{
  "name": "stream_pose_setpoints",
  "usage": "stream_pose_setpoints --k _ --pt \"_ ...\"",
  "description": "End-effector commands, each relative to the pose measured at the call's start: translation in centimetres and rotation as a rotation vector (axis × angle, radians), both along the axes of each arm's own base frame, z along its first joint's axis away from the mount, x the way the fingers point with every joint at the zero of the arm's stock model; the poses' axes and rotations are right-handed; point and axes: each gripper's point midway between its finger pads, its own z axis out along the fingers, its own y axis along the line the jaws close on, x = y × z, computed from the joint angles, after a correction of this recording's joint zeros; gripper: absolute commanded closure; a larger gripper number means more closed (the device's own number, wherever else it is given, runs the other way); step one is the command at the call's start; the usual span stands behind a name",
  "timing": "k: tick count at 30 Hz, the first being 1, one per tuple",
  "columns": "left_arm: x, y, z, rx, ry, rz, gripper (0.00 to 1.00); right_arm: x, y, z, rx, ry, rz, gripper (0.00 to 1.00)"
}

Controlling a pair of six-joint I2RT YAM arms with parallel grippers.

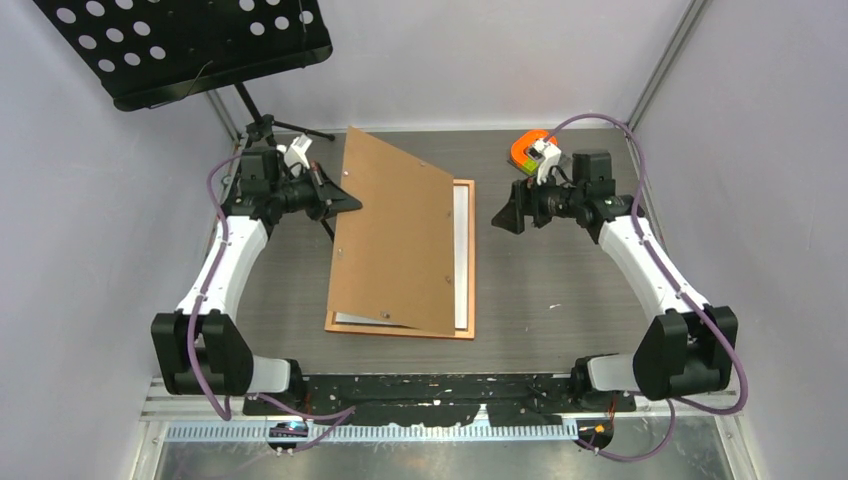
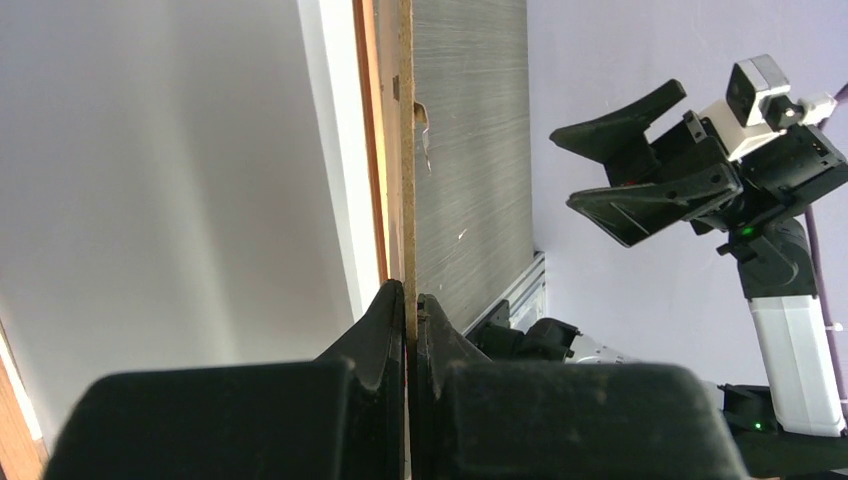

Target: Put the photo into the frame

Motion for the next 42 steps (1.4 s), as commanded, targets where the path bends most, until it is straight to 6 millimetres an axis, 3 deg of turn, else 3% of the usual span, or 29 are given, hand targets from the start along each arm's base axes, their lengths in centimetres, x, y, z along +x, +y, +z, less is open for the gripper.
stream_pose_setpoints --k 1,4,11,16,20,26,42 --pt "0.6 -0.6 2.6 -0.070 -0.078 -0.064 1.00 3.5 0.1 -1.0 -0.051 -0.058 -0.111 0.14" --pt "1.0 -0.5 2.4 -0.076 -0.070 -0.059 1.00 4.7 0.8 -2.3 -0.089 -0.050 -0.139 0.15" --pt "0.8 -0.4 2.4 -0.077 -0.079 -0.056 1.00 7.4 1.7 -7.9 -0.215 0.033 -0.203 0.19" --pt "0.9 0.7 2.5 -0.076 -0.093 -0.021 1.00 7.7 3.3 -11.8 -0.232 0.135 -0.178 0.21" --pt "0.8 0.9 2.7 -0.075 -0.106 -0.014 1.00 7.4 3.9 -13.6 -0.240 0.185 -0.161 0.24" --pt "0.7 1.0 2.7 -0.077 -0.109 -0.012 1.00 6.8 4.6 -15.1 -0.234 0.235 -0.138 0.30" --pt "0.7 1.1 2.8 -0.070 -0.122 -0.004 1.00 5.8 6.2 -16.7 -0.250 0.269 -0.094 0.43"
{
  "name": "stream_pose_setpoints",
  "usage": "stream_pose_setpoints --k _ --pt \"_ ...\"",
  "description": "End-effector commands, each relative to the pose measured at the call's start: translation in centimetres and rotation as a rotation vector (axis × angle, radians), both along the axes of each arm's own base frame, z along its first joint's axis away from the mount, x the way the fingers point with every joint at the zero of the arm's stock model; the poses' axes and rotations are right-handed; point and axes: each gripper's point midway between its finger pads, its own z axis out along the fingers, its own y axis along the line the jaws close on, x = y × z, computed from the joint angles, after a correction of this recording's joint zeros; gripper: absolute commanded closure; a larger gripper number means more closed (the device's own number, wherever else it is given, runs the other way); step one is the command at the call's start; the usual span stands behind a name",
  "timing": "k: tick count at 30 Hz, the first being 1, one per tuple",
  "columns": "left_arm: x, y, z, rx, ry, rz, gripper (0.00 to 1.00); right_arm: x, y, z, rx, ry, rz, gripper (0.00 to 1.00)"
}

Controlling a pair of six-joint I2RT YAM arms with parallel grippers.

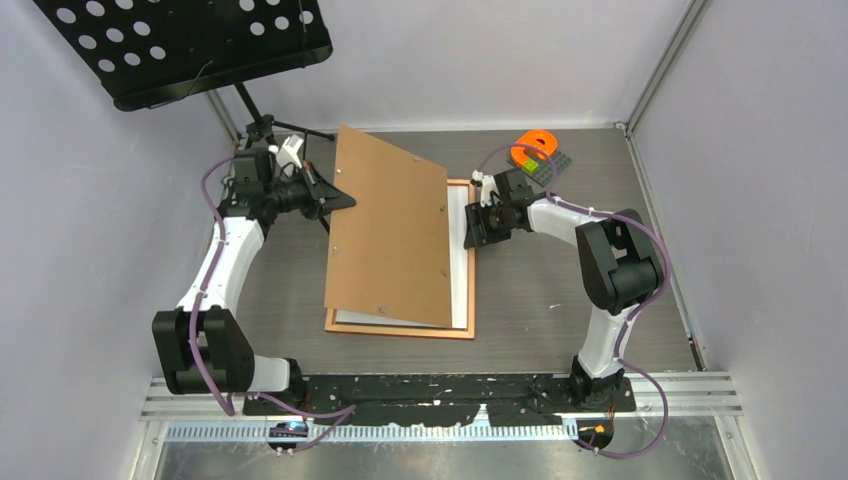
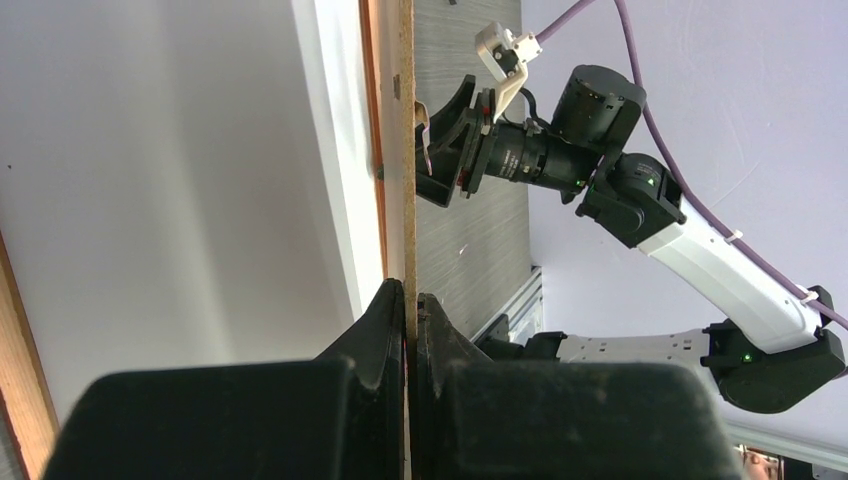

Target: Put the photo into the frame

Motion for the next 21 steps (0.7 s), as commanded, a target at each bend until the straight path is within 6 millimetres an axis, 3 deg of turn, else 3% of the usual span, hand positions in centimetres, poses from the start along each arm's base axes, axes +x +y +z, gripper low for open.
stream_pose_setpoints --k 1,15,21 --pt "-0.4 -0.4 3.1 -0.042 -0.107 -0.034 1.00 1.5 0.8 1.1 0.022 -0.046 0.004 0.44" --pt "-0.2 -0.2 2.6 -0.032 -0.108 -0.017 1.00 1.3 0.6 0.6 0.016 -0.028 -0.005 0.66" --pt "-0.1 -0.1 2.3 -0.026 -0.115 -0.004 1.00 1.6 -0.8 0.3 0.016 -0.004 -0.057 0.75"
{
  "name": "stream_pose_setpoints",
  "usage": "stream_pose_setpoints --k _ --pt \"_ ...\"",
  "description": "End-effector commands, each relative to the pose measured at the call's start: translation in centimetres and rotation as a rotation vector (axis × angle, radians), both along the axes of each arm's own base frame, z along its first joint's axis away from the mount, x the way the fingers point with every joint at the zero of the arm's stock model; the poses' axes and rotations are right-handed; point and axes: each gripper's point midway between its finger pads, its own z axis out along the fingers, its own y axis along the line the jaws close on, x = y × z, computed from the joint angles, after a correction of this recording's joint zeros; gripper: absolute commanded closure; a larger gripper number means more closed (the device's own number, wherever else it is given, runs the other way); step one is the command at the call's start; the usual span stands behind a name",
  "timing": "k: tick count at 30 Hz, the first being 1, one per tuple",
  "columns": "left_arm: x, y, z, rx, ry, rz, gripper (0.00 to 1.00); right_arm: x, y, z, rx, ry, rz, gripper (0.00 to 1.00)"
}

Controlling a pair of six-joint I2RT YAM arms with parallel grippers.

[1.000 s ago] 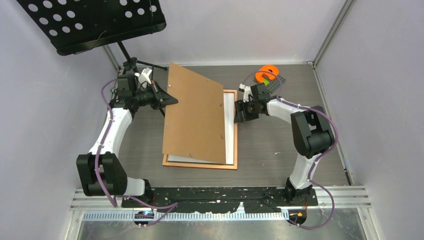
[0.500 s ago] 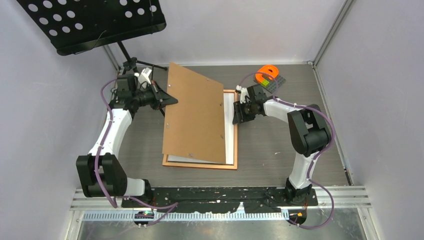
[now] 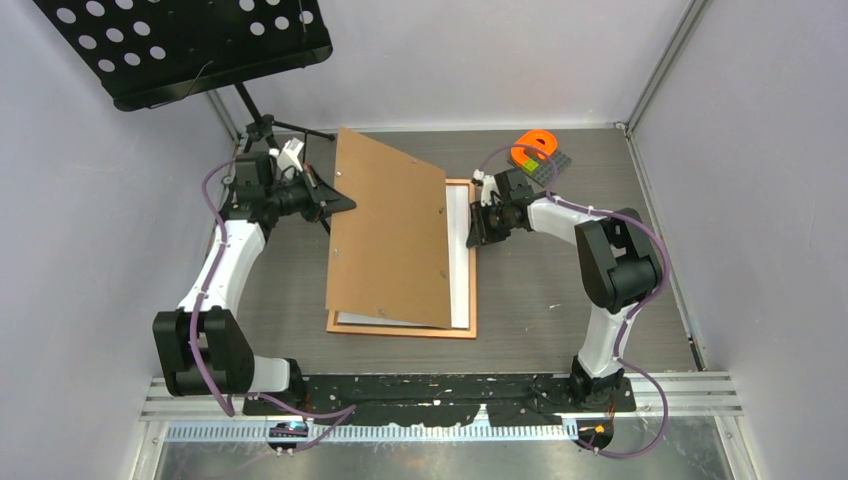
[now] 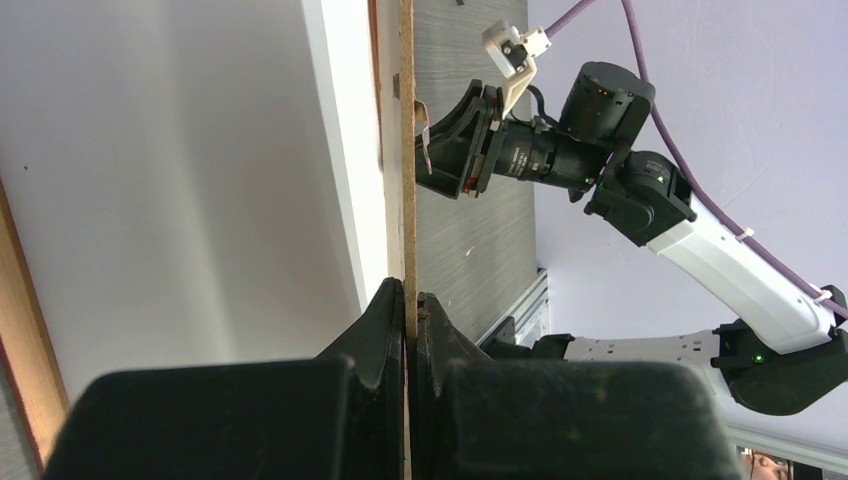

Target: Put the photo into the frame

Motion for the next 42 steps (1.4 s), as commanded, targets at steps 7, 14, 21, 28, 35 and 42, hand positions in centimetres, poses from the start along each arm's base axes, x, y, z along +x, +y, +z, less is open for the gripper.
stream_pose_setpoints --k 7,14,21,28,35,42 --pt "0.5 -0.3 2.3 -0.051 -0.095 -0.001 1.00 1.5 -2.4 0.2 0.006 -0.005 -0.087 0.82" --pt "0.9 -1.0 1.8 -0.085 -0.085 -0.018 1.00 1.5 -4.2 -0.1 0.008 0.014 -0.136 0.89" --pt "1.5 -3.1 1.7 -0.119 -0.126 -0.031 1.00 1.2 -6.5 -0.3 0.008 0.026 -0.207 0.94" --pt "2.3 -6.9 2.3 -0.172 -0.182 -0.073 1.00 1.1 -8.2 0.7 0.023 -0.005 -0.268 0.94" --pt "3.2 -10.1 2.8 -0.210 -0.204 -0.097 1.00 0.8 -8.7 1.9 0.047 -0.035 -0.304 0.94" --pt "3.8 -12.1 2.3 -0.214 -0.204 -0.113 1.00 0.6 -9.4 2.1 0.054 -0.046 -0.333 0.94"
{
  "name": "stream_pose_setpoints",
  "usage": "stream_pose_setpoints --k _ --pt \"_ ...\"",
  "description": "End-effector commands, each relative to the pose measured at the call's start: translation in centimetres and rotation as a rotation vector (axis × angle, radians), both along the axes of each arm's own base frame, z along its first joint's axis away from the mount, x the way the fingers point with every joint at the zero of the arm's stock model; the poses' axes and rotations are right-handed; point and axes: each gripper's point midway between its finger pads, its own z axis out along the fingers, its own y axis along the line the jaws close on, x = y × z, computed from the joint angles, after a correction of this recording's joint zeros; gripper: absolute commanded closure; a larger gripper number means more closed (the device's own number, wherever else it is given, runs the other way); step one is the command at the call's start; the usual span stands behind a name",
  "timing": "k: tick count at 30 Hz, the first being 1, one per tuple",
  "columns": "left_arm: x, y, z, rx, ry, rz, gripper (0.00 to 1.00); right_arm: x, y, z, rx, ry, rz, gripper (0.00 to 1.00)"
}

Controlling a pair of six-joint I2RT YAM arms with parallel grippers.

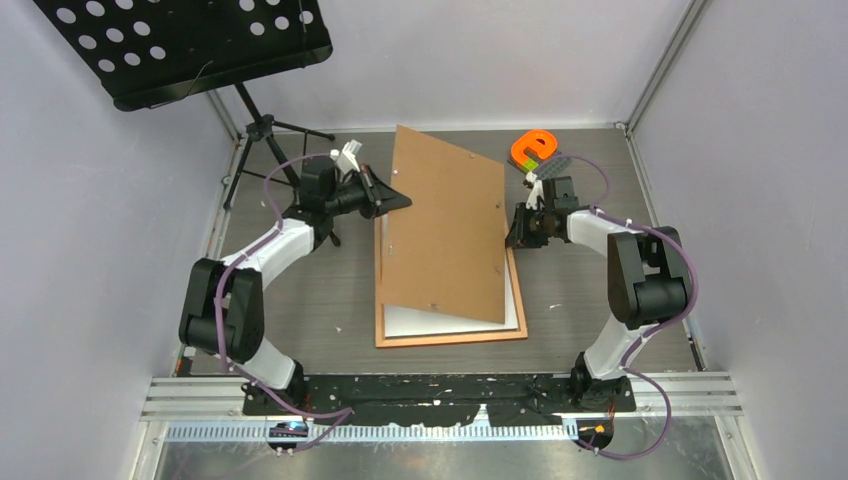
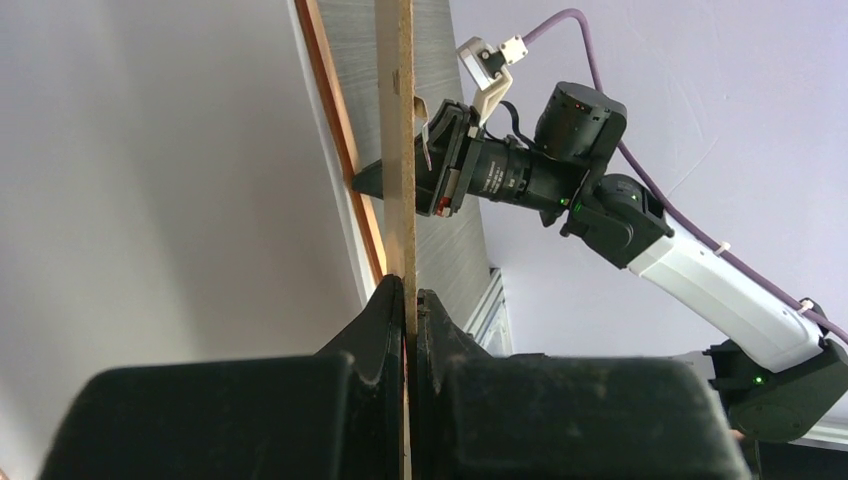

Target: Put the photo into the frame

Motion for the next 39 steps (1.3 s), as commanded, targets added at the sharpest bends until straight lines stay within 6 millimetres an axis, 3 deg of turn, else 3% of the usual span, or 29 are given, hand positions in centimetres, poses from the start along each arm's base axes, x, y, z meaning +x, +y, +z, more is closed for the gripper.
stream_pose_setpoints --k 1,10,18,24,30,39 --pt "1.6 -1.6 4.9 -0.074 -0.160 -0.009 1.00 1.1 -0.5 1.9 0.011 -0.069 -0.037 0.94" --pt "1.9 -3.4 3.4 -0.095 -0.124 -0.005 1.00 1.1 -1.1 1.5 0.015 -0.057 -0.054 0.86" --pt "1.8 -3.1 2.3 -0.113 -0.052 0.038 1.00 1.3 -2.1 2.2 0.021 -0.066 -0.087 0.58" --pt "1.1 -2.6 2.5 -0.121 -0.030 0.056 1.00 1.6 -3.2 3.5 0.021 -0.096 -0.115 0.46" --pt "0.8 -1.8 2.0 -0.120 -0.006 0.081 1.00 1.9 -4.7 4.7 0.034 -0.120 -0.149 0.44" --pt "0.4 -1.1 1.0 -0.128 0.042 0.119 1.00 2.1 -7.1 4.9 0.049 -0.119 -0.204 0.45"
